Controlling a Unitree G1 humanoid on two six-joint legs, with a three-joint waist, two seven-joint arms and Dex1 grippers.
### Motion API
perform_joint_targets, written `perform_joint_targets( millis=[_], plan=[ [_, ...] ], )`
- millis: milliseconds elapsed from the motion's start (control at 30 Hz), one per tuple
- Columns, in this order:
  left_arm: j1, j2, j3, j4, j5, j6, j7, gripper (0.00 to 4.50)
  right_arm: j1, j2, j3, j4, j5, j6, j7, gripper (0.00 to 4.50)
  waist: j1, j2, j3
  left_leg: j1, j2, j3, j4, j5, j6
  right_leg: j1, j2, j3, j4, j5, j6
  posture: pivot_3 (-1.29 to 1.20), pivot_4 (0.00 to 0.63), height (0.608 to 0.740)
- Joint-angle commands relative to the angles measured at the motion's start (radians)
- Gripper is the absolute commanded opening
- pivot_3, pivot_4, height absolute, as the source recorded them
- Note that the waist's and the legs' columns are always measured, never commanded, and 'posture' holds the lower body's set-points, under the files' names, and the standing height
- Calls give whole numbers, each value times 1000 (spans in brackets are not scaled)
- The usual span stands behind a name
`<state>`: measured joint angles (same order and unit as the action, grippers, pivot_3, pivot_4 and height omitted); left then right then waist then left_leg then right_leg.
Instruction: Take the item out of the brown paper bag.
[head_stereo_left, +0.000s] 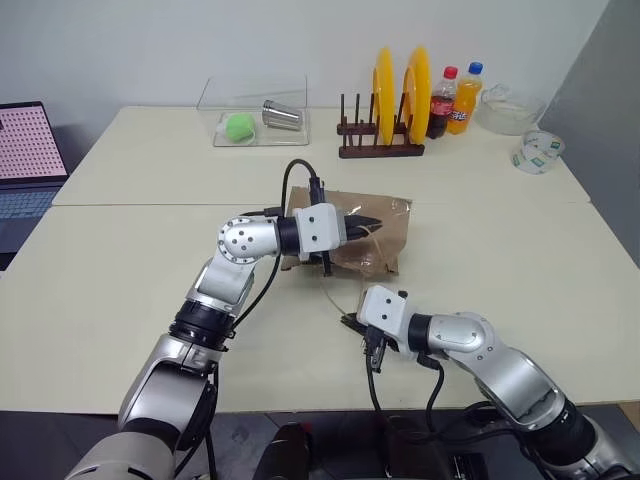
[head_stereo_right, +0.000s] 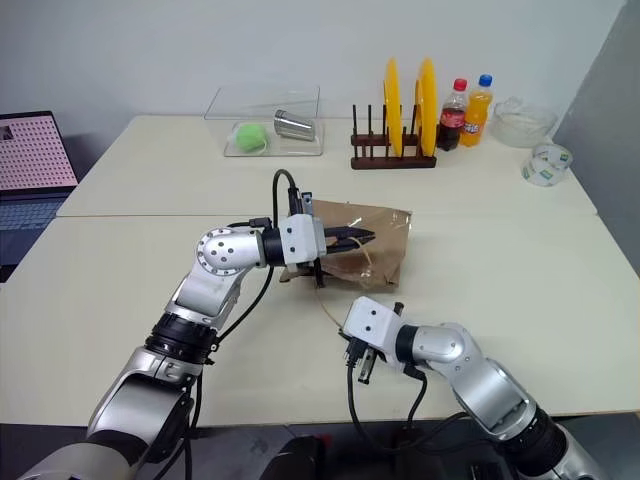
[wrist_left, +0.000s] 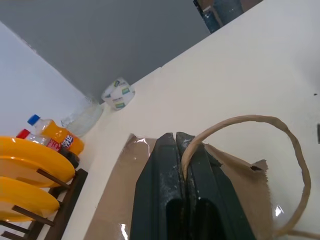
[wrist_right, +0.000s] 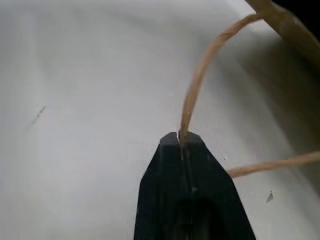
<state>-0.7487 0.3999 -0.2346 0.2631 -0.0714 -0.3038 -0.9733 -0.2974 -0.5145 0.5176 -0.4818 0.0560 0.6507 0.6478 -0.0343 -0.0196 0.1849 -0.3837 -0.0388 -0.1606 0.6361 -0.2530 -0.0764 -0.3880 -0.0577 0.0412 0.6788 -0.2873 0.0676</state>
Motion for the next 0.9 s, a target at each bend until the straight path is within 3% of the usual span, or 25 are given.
perform_joint_targets(
  millis=[33, 400, 633, 733, 833, 900],
  plan=[
    [-75, -8, 43, -5, -17, 54, 34, 0, -9, -16, 29, -4, -44, -36, 16, 42, 0, 0, 0, 0, 0, 0, 0, 0, 0, 0, 0, 0, 0, 0, 0, 0, 150, 740],
    [-375, -47, 142, 240, -35, 209, 135, 0, 29, -89, 88, 43, -144, -101, 80, 42, 1, -1, 0, -2, -1, 0, 3, 0, 0, 0, 0, -1, 0, -1, 1, 0, 150, 740],
    [-417, -59, 166, 274, -67, 219, 99, 0, 40, -48, 15, 54, -174, -156, 15, 42, 0, -1, 0, -2, -1, -1, 4, 0, 0, 0, 0, -1, 0, -1, 1, 0, 150, 740],
    [-414, -64, 181, 259, -97, 235, 83, 0, 45, 7, -57, 32, -157, -143, -42, 600, 0, -1, 0, -2, -1, 0, 4, 0, 0, 0, 0, 0, 1, 0, 1, 0, 150, 740],
    [-381, -67, 184, 196, -135, 254, 44, 0, 82, 55, -129, -56, -88, -78, -51, 1604, 1, -1, 0, -2, -1, -1, 5, 0, 0, 0, 0, 0, 1, 0, 1, 0, 150, 740],
    [-359, -64, 178, 158, -148, 279, 25, 0, 104, 39, -152, -120, -63, -45, -23, 1604, 0, -1, 0, -3, -1, -1, 4, 0, -1, 0, 0, 0, 1, 0, 1, 0, 150, 740]
  ],
)
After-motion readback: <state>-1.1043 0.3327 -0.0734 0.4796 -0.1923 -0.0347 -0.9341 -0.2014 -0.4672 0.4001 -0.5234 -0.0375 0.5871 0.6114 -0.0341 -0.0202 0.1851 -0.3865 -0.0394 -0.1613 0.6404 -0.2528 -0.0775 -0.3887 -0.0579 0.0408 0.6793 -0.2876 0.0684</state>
